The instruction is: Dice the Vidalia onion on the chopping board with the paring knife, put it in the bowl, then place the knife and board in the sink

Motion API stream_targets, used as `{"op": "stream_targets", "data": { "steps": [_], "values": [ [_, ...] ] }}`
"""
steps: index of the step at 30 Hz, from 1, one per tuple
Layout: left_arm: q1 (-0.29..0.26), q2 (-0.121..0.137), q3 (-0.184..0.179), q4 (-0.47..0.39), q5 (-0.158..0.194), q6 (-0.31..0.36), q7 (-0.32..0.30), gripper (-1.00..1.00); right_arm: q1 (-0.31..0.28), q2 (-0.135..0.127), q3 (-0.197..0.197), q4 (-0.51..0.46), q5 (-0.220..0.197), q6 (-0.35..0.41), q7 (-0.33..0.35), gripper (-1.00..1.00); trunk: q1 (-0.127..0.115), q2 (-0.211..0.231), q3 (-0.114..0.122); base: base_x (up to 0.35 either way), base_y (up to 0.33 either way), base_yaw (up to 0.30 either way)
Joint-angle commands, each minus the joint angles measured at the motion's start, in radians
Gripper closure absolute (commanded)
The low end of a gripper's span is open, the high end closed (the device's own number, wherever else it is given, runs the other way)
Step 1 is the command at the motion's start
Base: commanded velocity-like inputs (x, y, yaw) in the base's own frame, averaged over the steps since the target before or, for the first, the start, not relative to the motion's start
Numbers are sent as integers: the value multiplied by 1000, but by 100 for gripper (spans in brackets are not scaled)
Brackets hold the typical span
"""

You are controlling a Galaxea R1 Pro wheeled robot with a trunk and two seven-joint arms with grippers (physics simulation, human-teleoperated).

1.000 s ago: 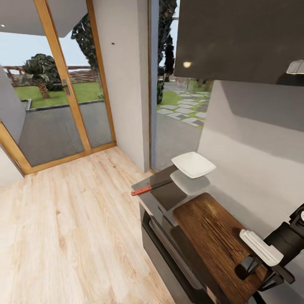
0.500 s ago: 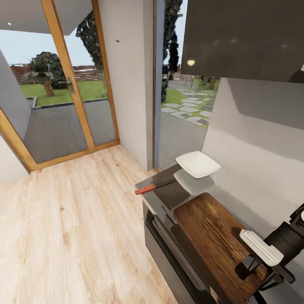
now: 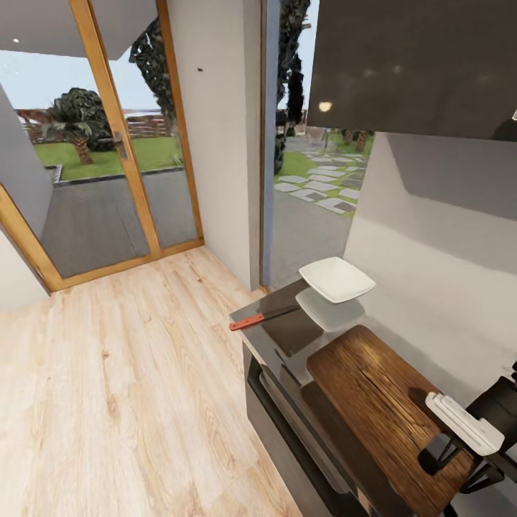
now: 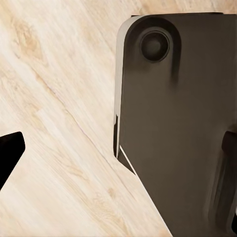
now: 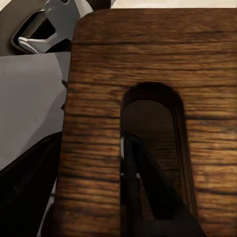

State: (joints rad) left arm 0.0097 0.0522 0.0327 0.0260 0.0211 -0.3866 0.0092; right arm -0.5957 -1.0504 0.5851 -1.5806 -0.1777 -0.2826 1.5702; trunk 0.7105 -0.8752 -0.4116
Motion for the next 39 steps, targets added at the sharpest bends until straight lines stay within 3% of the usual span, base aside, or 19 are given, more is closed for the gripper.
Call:
{"op": "stream_targets", "data": {
  "steps": [1, 6, 9, 12, 14, 39],
  "values": [
    [0, 0, 3, 2, 2, -5, 0, -100, -4, 1, 6, 3, -4, -10, 1, 100, 0, -1, -1, 0, 0, 0],
    [0, 0, 3, 2, 2, -5, 0, -100, -4, 8, 6, 19, 24, -33, 0, 100, 0, -1, -1, 0, 0, 0],
    [0, 0, 3, 2, 2, -5, 0, -100, -4, 37, 6, 62, 86, -67, -3, 100, 0, -1, -1, 0, 0, 0],
    [0, 0, 3, 3, 2, -5, 0, -100, -4, 70, 6, 131, 119, -89, -4, 100, 0, -1, -1, 0, 0, 0],
    [0, 0, 3, 3, 2, -5, 0, -100, -4, 78, 5, 157, 131, -111, -4, 100, 0, -1, -1, 0, 0, 0],
    [0, 0, 3, 3, 2, -5, 0, -100, -4, 83, 4, 197, 141, -145, -4, 100, 0, -1, -1, 0, 0, 0]
  ]
}}
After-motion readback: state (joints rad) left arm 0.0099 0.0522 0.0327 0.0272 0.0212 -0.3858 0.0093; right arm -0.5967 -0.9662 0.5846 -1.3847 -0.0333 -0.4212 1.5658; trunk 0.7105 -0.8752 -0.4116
